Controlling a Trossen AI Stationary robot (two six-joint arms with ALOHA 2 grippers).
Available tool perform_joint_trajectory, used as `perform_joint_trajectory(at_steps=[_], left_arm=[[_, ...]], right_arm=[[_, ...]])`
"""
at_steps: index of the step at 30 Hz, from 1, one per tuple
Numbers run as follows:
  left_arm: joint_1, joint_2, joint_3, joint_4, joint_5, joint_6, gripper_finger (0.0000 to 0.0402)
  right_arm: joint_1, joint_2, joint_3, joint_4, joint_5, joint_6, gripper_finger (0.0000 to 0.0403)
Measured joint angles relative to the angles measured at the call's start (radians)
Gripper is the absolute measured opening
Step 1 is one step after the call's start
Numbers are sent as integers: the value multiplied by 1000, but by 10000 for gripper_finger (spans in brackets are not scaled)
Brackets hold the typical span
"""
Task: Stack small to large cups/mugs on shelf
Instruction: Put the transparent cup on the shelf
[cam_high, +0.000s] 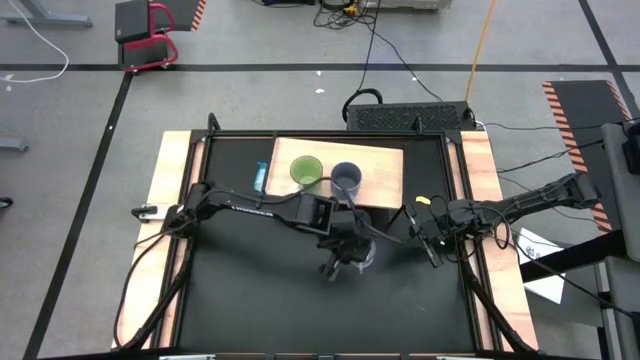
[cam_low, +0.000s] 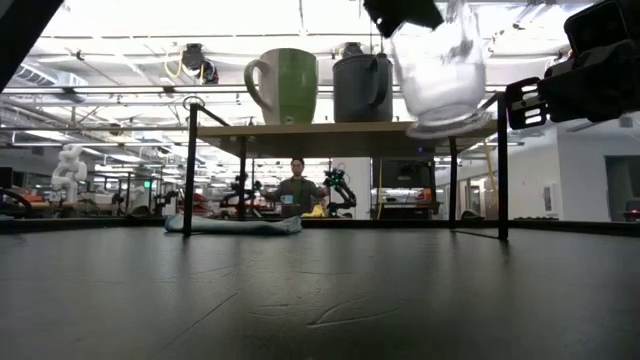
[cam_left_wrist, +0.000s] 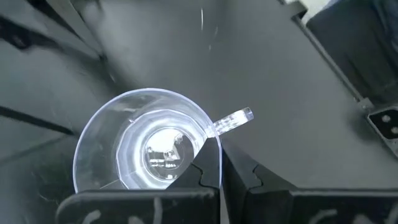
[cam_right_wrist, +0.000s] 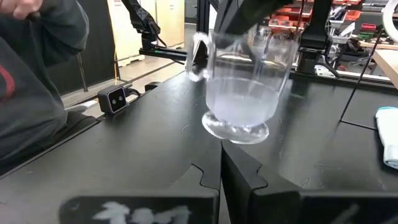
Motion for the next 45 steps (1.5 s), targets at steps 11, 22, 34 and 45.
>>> perform_joint_trajectory(at_steps=[11,22,34,45], left_arm=[[-34,-1,-99,117,-23,-34,0],[-56,0,-165,163,-39,-56,0],[-76,0,-219,187,-70,-77,0],[-89,11,-233,198,-75,-78,0]], right_arm=[[0,0,0,0,0,18,0],[0,0,0,0,0,19,0],[0,0,0,26,2,17,0],[0,0,0,35,3,15,0]])
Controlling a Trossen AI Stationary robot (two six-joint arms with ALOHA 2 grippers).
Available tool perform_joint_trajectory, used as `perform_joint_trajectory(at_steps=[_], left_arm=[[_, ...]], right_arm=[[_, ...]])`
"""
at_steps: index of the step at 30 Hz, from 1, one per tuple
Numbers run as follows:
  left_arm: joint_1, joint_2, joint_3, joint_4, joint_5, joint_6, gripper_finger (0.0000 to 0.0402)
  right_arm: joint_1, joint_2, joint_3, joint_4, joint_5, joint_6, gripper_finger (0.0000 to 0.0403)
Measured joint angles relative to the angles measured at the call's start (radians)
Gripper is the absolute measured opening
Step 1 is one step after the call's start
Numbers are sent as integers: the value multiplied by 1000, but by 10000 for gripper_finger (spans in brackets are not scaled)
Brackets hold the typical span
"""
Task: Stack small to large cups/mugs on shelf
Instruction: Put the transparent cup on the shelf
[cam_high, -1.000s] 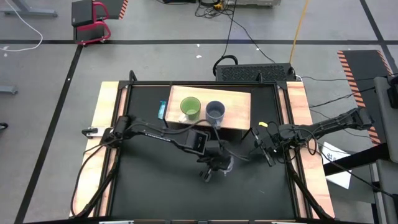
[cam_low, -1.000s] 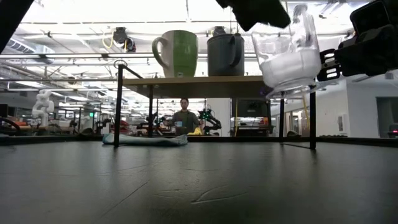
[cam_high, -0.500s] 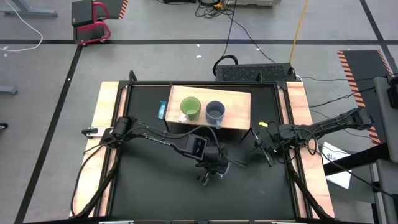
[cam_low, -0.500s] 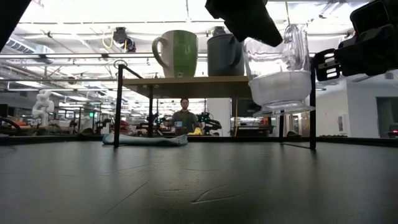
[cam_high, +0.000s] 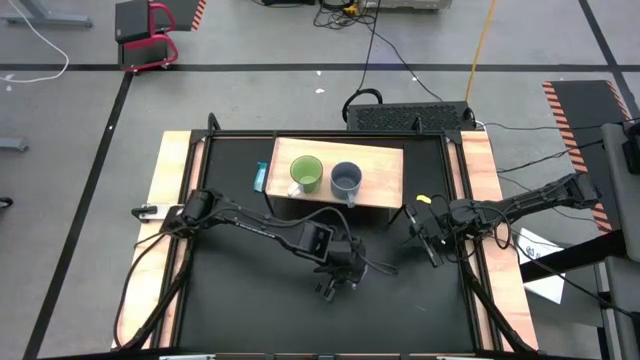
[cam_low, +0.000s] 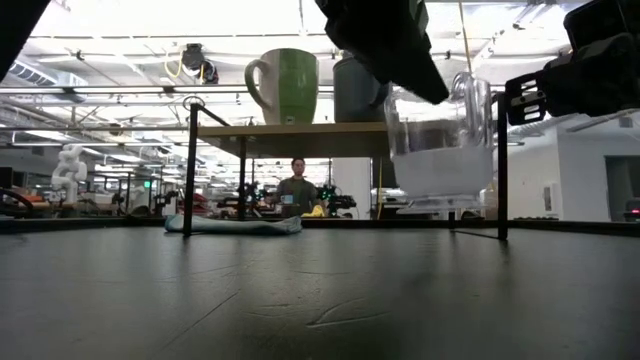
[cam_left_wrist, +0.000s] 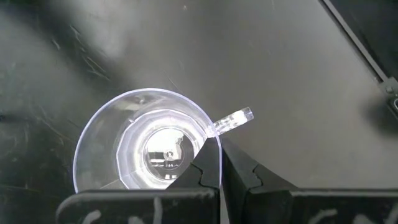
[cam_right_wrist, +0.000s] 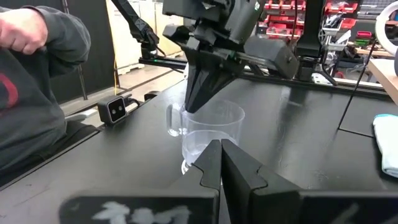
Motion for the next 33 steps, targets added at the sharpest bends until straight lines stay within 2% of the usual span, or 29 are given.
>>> perform_joint_trajectory(at_steps=[33], left_arm=[[-39,20,-47,65,0,-25,0]], right_arm=[[0,0,0,2,-1,3,0]])
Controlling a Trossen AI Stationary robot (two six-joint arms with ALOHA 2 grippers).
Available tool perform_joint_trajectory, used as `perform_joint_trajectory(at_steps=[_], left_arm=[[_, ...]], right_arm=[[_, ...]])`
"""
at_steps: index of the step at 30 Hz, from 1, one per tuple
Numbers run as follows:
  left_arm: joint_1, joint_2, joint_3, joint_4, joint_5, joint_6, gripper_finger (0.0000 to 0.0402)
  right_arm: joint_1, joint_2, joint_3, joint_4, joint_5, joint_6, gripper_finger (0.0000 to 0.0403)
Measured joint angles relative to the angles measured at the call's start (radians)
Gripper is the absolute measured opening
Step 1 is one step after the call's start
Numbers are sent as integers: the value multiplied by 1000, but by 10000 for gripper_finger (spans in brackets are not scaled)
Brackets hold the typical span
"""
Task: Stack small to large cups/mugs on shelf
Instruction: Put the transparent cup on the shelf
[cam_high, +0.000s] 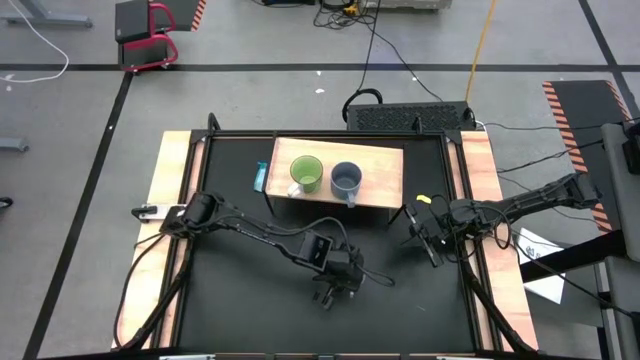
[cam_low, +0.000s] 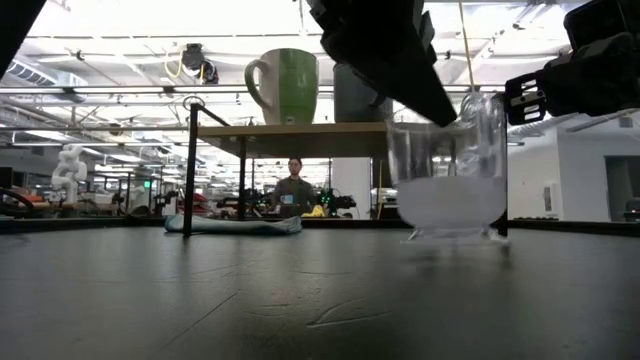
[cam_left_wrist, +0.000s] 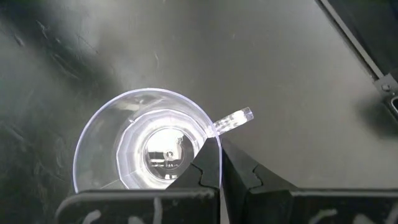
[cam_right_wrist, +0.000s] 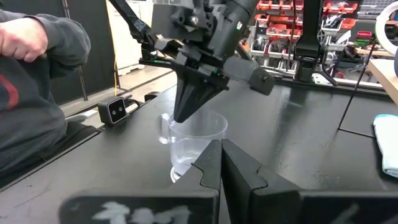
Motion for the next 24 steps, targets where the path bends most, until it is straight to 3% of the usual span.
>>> perform_joint_trajectory(at_steps=[24], left_arm=[[-1,25,0,0,13,3,0]], right_arm=[[0,0,0,0,0,0,0]])
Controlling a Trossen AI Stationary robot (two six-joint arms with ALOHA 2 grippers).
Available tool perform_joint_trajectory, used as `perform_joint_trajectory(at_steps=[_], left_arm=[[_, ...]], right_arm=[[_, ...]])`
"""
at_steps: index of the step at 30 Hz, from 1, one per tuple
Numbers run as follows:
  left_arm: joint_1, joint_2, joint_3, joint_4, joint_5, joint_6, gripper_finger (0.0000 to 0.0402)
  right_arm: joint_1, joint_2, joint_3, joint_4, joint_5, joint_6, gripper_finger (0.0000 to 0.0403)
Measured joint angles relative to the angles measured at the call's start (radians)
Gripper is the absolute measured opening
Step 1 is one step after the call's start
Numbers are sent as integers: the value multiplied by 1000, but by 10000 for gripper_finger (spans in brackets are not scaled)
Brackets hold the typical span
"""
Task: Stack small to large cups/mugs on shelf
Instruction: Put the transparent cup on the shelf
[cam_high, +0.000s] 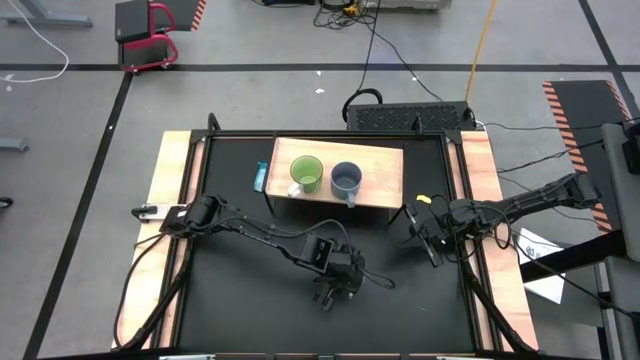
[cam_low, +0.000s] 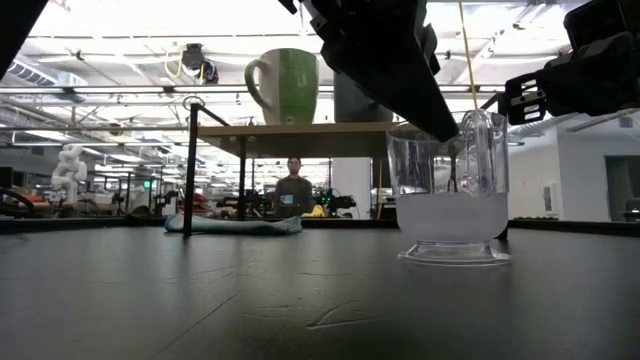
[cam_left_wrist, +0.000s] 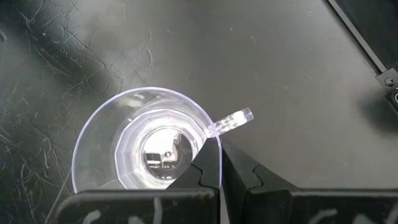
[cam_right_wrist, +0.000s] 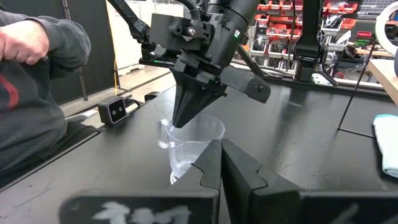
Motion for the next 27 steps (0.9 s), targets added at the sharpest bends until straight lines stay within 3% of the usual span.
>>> perform_joint_trajectory(at_steps=[21,27], left_arm=[[1,0,0,-3,6,-5,1],[1,0,0,-6,9,-4,30]], right_arm=[[0,0,0,0,0,0,0],[0,0,0,0,0,0,0]])
